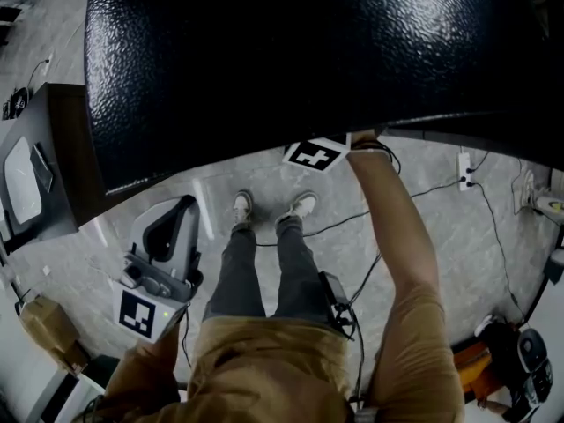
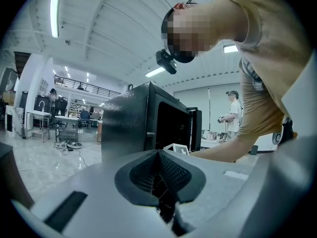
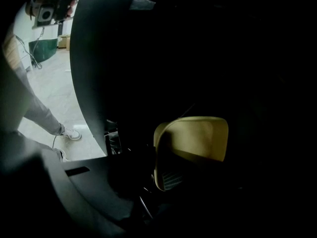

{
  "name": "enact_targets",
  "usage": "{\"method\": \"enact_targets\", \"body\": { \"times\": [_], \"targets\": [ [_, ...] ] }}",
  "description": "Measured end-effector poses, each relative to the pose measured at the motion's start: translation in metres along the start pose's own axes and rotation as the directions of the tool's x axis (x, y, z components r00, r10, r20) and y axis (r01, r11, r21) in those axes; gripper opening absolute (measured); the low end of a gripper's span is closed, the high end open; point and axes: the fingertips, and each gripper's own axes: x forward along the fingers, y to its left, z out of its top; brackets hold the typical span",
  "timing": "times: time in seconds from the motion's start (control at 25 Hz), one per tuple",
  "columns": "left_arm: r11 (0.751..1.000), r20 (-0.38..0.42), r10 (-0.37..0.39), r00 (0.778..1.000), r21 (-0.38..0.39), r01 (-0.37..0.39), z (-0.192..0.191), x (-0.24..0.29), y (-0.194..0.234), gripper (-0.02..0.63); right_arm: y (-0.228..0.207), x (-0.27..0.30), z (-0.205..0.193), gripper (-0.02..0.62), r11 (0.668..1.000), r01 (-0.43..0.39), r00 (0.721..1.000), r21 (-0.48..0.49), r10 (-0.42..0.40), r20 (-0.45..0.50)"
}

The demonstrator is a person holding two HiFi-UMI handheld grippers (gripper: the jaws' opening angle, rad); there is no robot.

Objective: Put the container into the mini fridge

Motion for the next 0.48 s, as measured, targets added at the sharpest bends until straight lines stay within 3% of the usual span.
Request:
{"method": "enact_targets", "body": {
  "times": [0.48],
  "targets": [
    [1.000,-0.010,0.000,1.000,-0.010,0.000,-0.0042,0.0017,0.0044,0.002,-0.0014,-0.0027,-0.0025,0.023,0.999,0.033,0.999,0.039,-0.033,0.015]
  ]
}}
